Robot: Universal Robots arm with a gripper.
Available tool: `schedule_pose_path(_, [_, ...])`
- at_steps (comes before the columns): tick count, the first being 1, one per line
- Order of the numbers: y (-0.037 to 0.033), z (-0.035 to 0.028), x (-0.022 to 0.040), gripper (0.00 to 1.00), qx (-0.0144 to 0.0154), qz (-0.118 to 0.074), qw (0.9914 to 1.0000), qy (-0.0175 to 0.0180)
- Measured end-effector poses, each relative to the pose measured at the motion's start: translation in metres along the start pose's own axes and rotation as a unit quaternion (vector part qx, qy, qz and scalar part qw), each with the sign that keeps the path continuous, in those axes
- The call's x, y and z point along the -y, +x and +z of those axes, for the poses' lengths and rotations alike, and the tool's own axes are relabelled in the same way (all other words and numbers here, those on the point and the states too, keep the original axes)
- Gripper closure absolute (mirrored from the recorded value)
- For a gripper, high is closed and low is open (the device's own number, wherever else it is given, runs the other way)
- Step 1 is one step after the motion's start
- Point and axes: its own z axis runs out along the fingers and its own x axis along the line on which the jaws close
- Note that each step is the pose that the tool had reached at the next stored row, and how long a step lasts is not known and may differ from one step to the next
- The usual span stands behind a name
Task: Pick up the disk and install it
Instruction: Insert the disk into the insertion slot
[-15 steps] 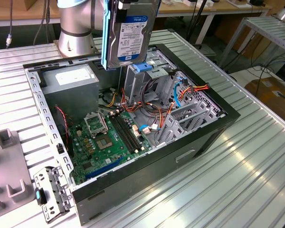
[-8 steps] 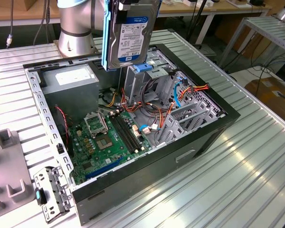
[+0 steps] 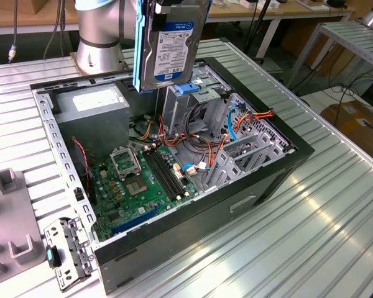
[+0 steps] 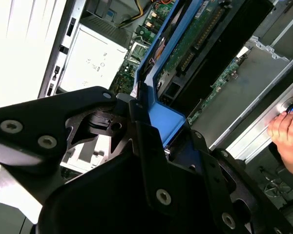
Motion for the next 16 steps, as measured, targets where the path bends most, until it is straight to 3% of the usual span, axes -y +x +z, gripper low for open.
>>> schedule_pose_path(7, [0.0066, 0.0002, 0.0002, 0.63, 0.0, 0.0, 1.0, 0.0])
schedule_pose_path(12, [0.0157, 0.0004, 0.0005, 0.63, 0.0, 0.0, 1.0, 0.0])
schedule_pose_path(15, [0.0273, 0.0007, 0.0009, 0.63, 0.0, 0.0, 1.0, 0.0])
schedule_pose_path(16, [0.0345, 0.0009, 0.0011, 0.63, 0.0, 0.0, 1.0, 0.0])
